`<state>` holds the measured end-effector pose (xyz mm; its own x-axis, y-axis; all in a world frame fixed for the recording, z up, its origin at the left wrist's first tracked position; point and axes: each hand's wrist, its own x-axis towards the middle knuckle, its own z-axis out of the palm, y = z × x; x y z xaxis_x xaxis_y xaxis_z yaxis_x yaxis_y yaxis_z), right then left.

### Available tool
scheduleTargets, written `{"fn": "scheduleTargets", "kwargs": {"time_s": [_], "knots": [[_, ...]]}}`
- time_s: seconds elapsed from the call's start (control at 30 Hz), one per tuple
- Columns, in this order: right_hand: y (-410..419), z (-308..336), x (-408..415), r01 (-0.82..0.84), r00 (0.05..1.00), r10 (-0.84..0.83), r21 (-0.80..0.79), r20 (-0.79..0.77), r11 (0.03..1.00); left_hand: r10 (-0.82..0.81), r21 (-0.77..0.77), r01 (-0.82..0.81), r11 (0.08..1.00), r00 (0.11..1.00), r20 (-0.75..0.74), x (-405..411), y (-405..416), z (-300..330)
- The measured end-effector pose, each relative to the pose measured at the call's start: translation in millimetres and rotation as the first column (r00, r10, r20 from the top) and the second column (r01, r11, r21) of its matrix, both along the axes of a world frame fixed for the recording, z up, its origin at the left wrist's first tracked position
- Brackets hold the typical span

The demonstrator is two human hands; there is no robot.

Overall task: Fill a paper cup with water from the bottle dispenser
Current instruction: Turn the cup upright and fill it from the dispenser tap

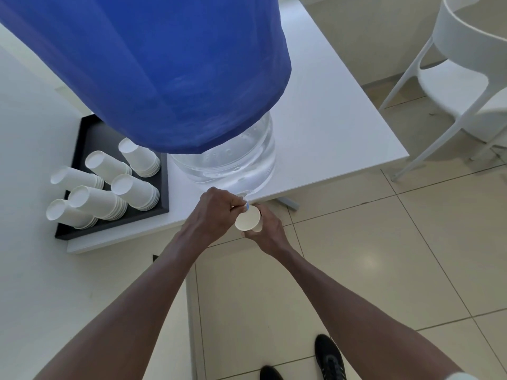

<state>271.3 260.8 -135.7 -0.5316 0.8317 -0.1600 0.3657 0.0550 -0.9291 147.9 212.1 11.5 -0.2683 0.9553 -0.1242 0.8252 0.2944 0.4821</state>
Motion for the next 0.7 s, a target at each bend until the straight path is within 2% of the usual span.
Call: {"fn": "scheduleTargets", "kwargs": {"time_s": [0.3,0.7], "knots": [[-3.9,3.1,-1.9,0.011,0.999,-0.009,0.031,-0.049,0.999,0.062,0.001,-0.062,0.998,0.997,0.04,-4.7,9.1,2.1],[-3.7,0.0,1.4,0.034,0.997,-0.032,0.025,-0.068,0.999,0.035,0.009,-0.036,0.999,0.998,0.061,-11.5,17.3,-1.0]]}}
